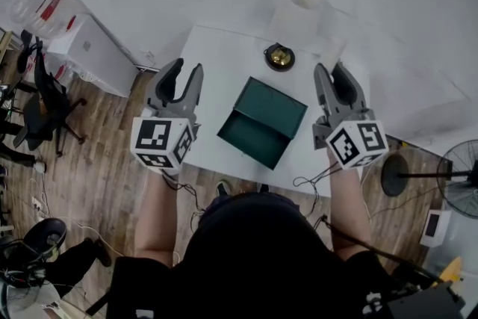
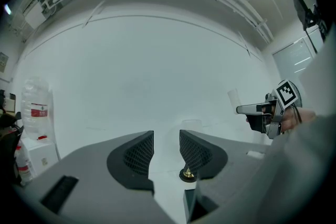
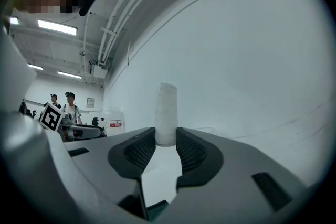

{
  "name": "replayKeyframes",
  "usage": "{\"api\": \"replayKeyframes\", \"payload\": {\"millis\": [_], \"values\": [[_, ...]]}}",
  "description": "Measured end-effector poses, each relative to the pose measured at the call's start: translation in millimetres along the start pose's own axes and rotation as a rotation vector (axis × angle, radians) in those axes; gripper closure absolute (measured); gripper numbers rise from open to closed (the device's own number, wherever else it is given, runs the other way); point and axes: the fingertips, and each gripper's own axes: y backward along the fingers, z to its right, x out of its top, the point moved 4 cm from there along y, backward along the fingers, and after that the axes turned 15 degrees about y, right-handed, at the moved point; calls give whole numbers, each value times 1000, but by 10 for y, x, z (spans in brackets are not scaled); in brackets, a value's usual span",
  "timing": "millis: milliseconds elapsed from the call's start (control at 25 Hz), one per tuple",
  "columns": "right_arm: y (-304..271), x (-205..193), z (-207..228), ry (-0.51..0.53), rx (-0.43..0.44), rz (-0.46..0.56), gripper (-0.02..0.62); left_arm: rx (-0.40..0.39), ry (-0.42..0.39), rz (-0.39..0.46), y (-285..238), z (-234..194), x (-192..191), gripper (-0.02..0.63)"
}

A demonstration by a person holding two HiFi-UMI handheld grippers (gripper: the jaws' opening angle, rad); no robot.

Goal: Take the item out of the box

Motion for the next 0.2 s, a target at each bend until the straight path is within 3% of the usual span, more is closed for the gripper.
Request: {"api": "replayKeyframes", "payload": {"millis": [200], "values": [[-37,19,-74,0,0,-2,469,-4,1,1,33,-59,45,456]]}}
